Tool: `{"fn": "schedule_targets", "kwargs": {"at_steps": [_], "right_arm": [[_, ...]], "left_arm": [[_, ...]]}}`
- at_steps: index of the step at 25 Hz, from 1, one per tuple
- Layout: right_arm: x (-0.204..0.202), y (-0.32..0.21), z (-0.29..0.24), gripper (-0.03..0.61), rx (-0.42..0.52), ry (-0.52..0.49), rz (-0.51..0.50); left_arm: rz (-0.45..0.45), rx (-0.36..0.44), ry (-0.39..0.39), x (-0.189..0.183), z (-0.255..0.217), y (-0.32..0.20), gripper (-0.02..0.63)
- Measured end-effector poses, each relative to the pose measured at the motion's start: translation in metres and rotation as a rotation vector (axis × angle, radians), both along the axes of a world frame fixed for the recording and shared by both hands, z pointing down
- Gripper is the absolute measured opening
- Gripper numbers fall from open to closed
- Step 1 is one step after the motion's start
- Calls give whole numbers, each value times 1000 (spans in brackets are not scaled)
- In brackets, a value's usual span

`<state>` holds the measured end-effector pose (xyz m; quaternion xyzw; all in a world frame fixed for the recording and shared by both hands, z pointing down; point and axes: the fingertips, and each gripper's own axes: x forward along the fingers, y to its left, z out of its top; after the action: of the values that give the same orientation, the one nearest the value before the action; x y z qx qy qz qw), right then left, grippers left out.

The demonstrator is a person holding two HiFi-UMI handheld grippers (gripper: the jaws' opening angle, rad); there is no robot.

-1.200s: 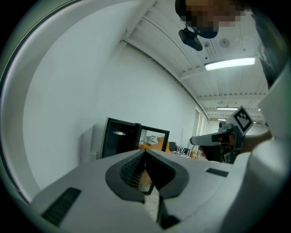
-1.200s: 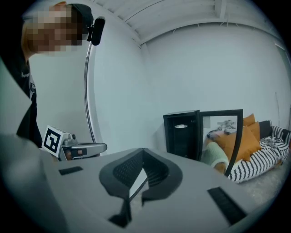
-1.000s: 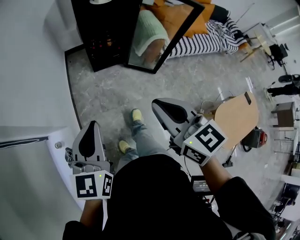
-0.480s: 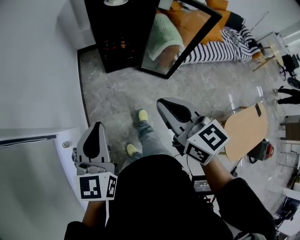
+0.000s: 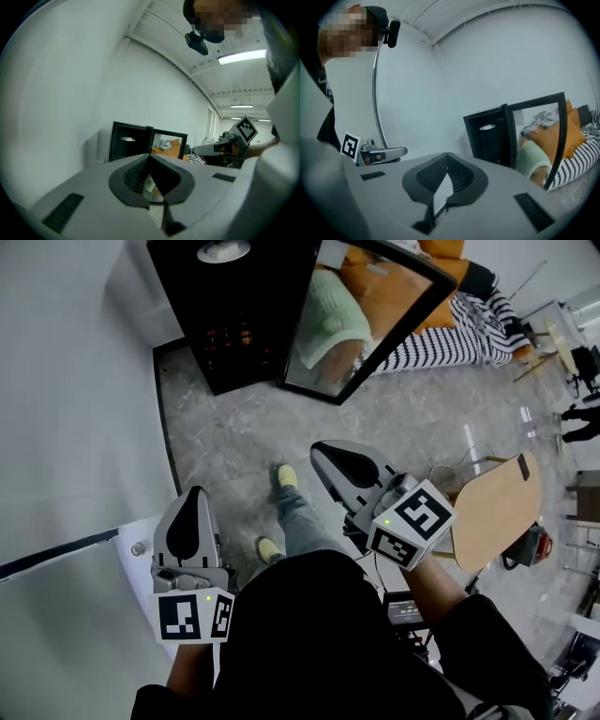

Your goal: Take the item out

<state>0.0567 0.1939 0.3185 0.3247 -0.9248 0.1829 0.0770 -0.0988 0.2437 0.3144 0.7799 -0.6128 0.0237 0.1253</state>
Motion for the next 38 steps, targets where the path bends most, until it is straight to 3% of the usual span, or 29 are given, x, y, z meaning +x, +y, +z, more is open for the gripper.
{"fn": "schedule_targets", "kwargs": {"at_steps": [11,27,38], "right_arm": [[-3,-79,18,6,-70,-33,-50],[28,-194,34,6,-170,-132,-64],[44,-238,36,6,-197,-204,-62]], "left_arm": [[-9,-31,-30,11,5,-86,9],[-22,-105,-96,46,5,-197,9],[-12,-120,-108,75,1,-241,9]]}}
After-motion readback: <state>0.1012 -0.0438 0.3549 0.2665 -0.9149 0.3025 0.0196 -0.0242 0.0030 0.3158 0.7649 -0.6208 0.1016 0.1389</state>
